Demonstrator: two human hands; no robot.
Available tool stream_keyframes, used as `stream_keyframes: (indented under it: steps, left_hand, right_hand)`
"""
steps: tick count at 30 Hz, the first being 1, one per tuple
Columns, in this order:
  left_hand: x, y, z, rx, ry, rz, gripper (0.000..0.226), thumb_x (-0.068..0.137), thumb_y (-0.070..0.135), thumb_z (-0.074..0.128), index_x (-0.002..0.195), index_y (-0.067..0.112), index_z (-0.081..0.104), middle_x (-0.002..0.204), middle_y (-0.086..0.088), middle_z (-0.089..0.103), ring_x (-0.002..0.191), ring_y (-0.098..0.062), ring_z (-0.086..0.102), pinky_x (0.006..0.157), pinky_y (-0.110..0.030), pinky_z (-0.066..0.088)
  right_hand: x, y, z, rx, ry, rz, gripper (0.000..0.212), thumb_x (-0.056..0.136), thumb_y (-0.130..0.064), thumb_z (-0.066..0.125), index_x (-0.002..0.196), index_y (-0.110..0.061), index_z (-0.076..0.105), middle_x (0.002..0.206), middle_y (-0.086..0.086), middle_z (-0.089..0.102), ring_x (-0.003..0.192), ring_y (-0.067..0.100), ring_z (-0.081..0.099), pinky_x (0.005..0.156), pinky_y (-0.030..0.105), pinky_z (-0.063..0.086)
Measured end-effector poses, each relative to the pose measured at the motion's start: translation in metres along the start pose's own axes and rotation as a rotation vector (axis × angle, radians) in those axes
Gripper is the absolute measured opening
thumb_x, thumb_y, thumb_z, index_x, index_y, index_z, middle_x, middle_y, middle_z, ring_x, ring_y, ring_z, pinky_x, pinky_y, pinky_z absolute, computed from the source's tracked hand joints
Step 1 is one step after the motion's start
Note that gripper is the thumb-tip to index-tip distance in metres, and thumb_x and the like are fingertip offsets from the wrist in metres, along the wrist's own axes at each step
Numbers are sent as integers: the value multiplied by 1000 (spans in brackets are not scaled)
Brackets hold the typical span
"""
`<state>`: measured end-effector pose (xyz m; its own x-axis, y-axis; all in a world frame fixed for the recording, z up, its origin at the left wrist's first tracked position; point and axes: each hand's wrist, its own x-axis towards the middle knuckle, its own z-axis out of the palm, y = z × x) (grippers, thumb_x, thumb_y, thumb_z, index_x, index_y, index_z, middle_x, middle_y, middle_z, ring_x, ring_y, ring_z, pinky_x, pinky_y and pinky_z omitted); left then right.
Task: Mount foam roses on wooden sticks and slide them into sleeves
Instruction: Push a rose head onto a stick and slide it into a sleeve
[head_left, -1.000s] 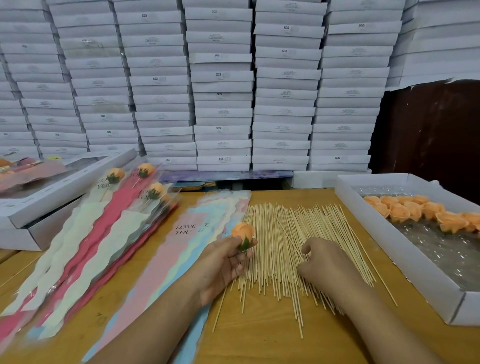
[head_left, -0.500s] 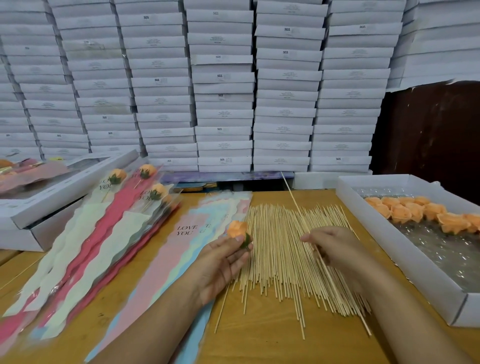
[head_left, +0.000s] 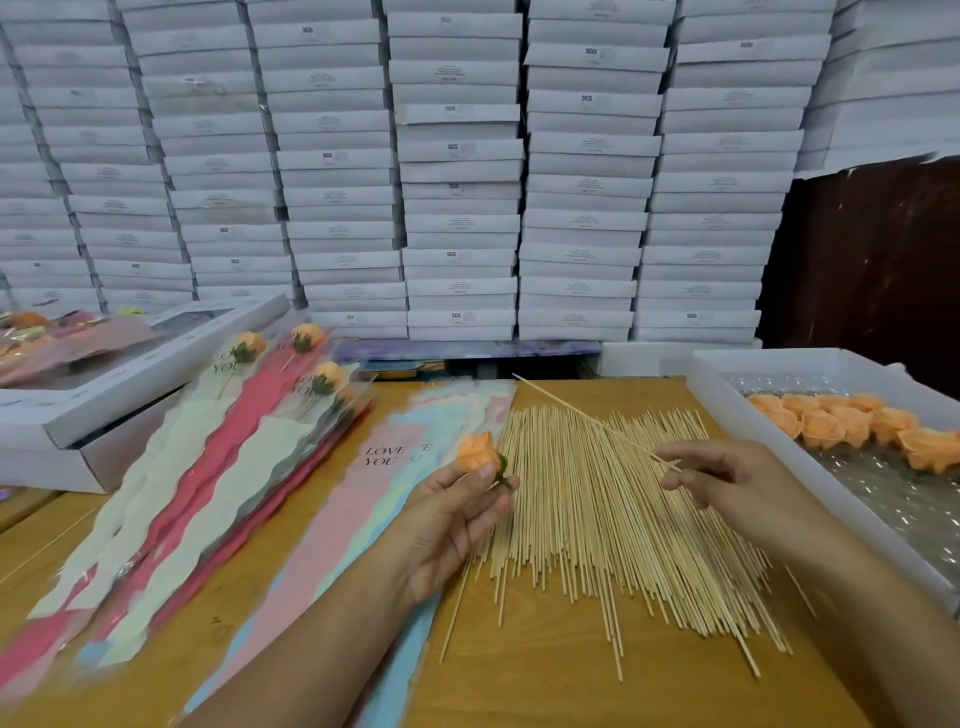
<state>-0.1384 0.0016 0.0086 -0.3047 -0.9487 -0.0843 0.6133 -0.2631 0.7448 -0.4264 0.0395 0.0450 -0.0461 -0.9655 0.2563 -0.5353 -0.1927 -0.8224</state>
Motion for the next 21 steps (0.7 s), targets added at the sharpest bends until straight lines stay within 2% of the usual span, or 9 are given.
stream_keyframes:
  steps: [3,5,10,16,21]
  left_hand:
    - [2,2,1,-58,35,34,38,78,3,70,114,-8,65,102,-25,72,91,-26,74,78,-29,62]
    - [3,4,1,-86,73,62,34,78,3,69,111,-6,66,106,-27,71,87,-26,75,77,-30,62]
    - [2,5,2,-127,131,82,36,80,5,69,115,-4,64,119,-29,67,91,-31,76,76,-35,62]
    - [2,5,2,-136,143,90,38,78,6,70,115,-2,64,118,-27,67,90,-31,76,75,-34,63]
    - [1,6,3,-133,147,93,37,80,7,69,115,-2,64,123,-28,64,86,-28,76,76,-33,62]
  right_hand:
    - [-11,9,-5,17,11,-3,28,89,-11,71,94,-38,73,90,-14,74,78,-8,63,75,17,45]
    - [-14,13,-6,-4,4,-17,28,87,-11,73,89,-39,73,87,-17,75,87,-5,66,79,16,46]
    - [-15,14,-4,-59,-30,-51,33,87,-11,73,83,-44,72,86,-34,70,87,-11,65,79,17,46]
    - [-14,20,1,-98,-70,-68,48,85,-13,75,67,-57,71,87,-34,71,91,-12,64,81,17,47]
    - [-14,23,3,-99,-84,-68,50,85,-13,76,67,-59,71,88,-35,70,92,-12,64,83,17,47]
